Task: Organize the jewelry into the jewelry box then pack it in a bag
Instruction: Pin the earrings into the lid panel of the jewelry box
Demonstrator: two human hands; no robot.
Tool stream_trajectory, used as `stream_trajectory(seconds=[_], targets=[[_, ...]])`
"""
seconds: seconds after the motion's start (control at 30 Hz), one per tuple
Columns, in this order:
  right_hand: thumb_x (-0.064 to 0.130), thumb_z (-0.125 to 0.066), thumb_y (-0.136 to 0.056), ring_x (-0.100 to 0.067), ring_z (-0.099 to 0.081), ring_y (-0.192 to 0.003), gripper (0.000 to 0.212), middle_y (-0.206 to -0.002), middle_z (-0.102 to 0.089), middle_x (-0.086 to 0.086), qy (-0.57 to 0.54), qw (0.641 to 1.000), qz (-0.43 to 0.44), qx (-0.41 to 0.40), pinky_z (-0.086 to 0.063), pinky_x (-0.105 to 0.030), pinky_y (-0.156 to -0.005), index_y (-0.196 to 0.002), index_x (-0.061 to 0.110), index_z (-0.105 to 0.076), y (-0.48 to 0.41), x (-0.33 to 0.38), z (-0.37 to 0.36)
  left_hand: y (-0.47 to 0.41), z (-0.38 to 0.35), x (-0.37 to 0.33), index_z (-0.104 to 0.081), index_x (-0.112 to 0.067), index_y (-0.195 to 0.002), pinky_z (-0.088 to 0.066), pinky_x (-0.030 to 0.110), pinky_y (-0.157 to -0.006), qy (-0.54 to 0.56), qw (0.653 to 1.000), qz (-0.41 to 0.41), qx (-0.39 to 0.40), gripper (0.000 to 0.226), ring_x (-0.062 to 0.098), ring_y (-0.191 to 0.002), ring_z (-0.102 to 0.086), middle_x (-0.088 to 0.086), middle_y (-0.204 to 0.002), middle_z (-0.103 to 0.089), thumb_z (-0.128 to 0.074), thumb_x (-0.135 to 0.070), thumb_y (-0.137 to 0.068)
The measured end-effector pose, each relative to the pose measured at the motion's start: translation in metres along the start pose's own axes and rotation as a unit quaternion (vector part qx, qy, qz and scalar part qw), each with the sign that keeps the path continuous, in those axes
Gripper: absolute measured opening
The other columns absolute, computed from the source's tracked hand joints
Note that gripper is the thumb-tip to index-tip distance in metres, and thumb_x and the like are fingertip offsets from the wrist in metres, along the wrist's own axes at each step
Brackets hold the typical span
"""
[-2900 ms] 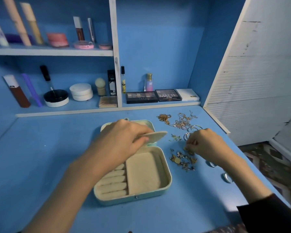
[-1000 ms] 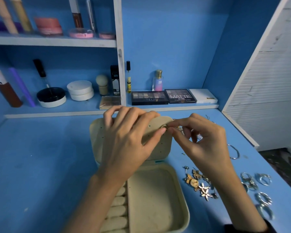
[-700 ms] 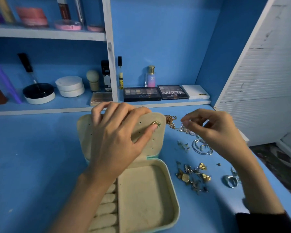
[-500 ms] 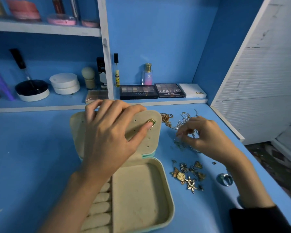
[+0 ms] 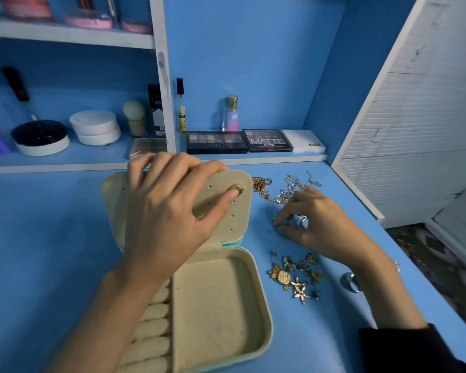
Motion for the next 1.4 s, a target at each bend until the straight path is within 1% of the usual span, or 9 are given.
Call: stream_trajectory(seconds=[0.3,0.47,0.63,0.8,0.87,1.0,1.1,1.23,1.4], targets=[[0.022,-0.073,-0.077,-0.014,-0.044,-0.085,0.004,-0.079,-0.056,0.006,0.008,1.0,0.006,0.0,-0.046,-0.043,-0.075,-0.077,0.025,-0.071,0.0,0.003,-0.004,0.0,0.0,0.0,-0.071,-0.016,-0.095,-0.033,0.038,-0.083,0.006,1.0,0.0,0.001,0.026,0.024,-0.081,-0.055,0.001,-0.082,-0.063,-0.068,-0.04,-0.087],[0.021,-0.072,-0.078,-0.012,-0.044,-0.085,0.003,-0.08,-0.057,0.005,-0.004,1.0,0.02,0.001,-0.045,-0.037,-0.076,-0.077,0.023,-0.07,0.0,0.008,-0.003,0.0,0.0,0.0,-0.071,-0.015,-0.095,-0.033,0.038,-0.083,0.002,1.0,0.0,0.003,0.027,0.025,-0.081,-0.057,0.002,-0.083,-0.063,-0.067,-0.041,-0.087],[0.018,-0.073,-0.079,-0.009,-0.044,-0.084,0.002,-0.077,-0.055,0.008,-0.007,1.0,0.023,0.018,-0.041,-0.026,-0.078,-0.079,0.02,-0.073,0.001,0.01,-0.005,0.0,0.0,0.001,-0.071,-0.015,-0.095,-0.033,0.038,-0.082,0.004,1.0,0.003,0.003,0.027,0.025,-0.081,-0.057,0.002,-0.083,-0.063,-0.067,-0.041,-0.087],[0.016,-0.074,-0.077,-0.005,-0.044,-0.081,0.005,-0.074,-0.054,0.011,-0.012,1.0,0.007,0.028,-0.04,-0.023,-0.075,-0.08,0.021,-0.075,0.001,0.004,-0.004,0.0,0.0,0.001,-0.071,-0.015,-0.095,-0.032,0.037,-0.082,0.005,1.0,0.003,0.005,0.028,0.023,-0.082,-0.055,0.002,-0.083,-0.063,-0.066,-0.042,-0.088],[0.016,-0.074,-0.077,-0.004,-0.044,-0.081,0.005,-0.075,-0.054,0.011,-0.01,0.999,0.006,0.031,-0.04,-0.023,-0.075,-0.08,0.021,-0.075,0.002,0.004,-0.005,0.0,0.0,0.001,-0.071,-0.016,-0.095,-0.032,0.037,-0.082,0.004,1.0,0.004,0.005,0.028,0.023,-0.082,-0.055,0.001,-0.083,-0.063,-0.065,-0.042,-0.088],[0.018,-0.074,-0.077,-0.003,-0.044,-0.081,0.004,-0.075,-0.054,0.01,-0.006,0.999,-0.004,0.034,-0.044,-0.028,-0.074,-0.078,0.022,-0.074,0.003,0.001,-0.004,0.0,-0.001,0.001,-0.071,-0.016,-0.096,-0.032,0.037,-0.082,0.003,1.0,0.004,0.005,0.028,0.024,-0.082,-0.055,0.002,-0.083,-0.063,-0.066,-0.042,-0.088],[0.017,-0.072,-0.078,-0.006,-0.046,-0.081,0.003,-0.075,-0.056,0.006,-0.012,0.999,-0.003,0.032,-0.045,-0.03,-0.074,-0.076,0.02,-0.072,0.004,0.002,-0.004,0.0,0.0,0.001,-0.071,-0.015,-0.095,-0.033,0.037,-0.082,0.003,1.0,0.003,0.002,0.028,0.024,-0.082,-0.056,0.002,-0.083,-0.063,-0.067,-0.041,-0.087],[0.014,-0.071,-0.079,-0.011,-0.049,-0.082,0.004,-0.077,-0.057,0.001,-0.037,0.998,0.019,0.044,-0.043,-0.027,-0.075,-0.078,0.017,-0.072,0.003,0.012,-0.007,0.0,0.0,0.001,-0.071,-0.015,-0.094,-0.033,0.037,-0.083,0.005,1.0,0.002,0.0,0.027,0.024,-0.082,-0.056,0.002,-0.083,-0.064,-0.068,-0.04,-0.087],[0.015,-0.071,-0.08,-0.008,-0.047,-0.082,0.005,-0.077,-0.055,0.003,-0.03,0.997,0.027,0.06,-0.041,-0.025,-0.075,-0.082,0.019,-0.073,0.003,0.014,-0.011,0.0,0.0,0.001,-0.071,-0.015,-0.095,-0.033,0.037,-0.083,0.007,1.0,0.003,0.001,0.027,0.023,-0.082,-0.055,0.002,-0.083,-0.064,-0.068,-0.041,-0.087]])
Point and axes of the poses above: each hand's wrist, its own y-axis away from the middle knuckle, its own z-axis out of the back of the hand, x = y × z, the point moved 10 cm from there along -y, towards the middle knuckle
